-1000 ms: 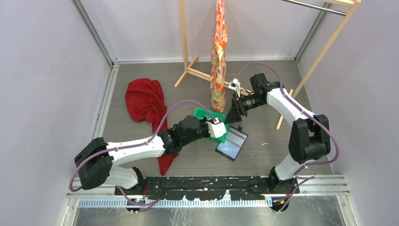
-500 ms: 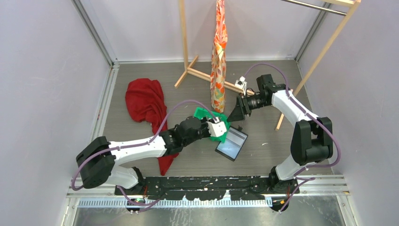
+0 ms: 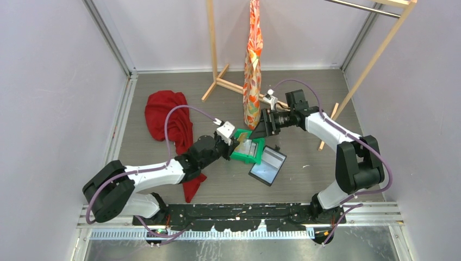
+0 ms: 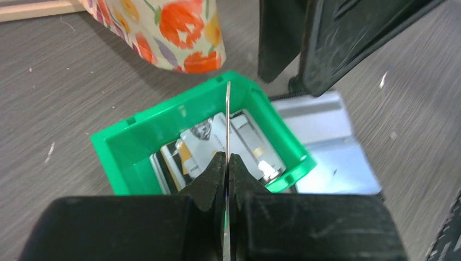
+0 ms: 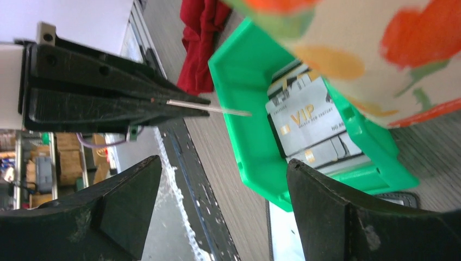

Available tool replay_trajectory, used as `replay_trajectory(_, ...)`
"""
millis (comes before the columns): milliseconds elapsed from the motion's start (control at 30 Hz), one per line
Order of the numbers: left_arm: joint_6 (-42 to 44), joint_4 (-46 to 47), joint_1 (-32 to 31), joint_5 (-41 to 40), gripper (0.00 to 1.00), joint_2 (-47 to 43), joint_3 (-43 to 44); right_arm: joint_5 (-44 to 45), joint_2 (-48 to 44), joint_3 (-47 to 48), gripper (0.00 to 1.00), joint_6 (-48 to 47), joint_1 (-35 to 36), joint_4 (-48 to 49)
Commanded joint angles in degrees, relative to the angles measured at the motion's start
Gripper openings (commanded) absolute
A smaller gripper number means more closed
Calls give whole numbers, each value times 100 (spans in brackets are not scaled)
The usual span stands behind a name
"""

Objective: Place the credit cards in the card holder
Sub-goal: Insert the credit card into the card holder.

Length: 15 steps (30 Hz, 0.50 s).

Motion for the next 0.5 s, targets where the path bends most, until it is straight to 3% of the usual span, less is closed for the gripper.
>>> replay_trajectory(0,-1318,851,13,-476,0,27,84,347,-173,22,90,1612,158,1311)
replay_trajectory(233,-2837,-44,13,-1154,0,-72,305,894,-119,220,92,2454,475,1481)
replay_trajectory(467,-3400,108,13,-1292,0,110,231,1630,-32,339,92,2092,1002,1102)
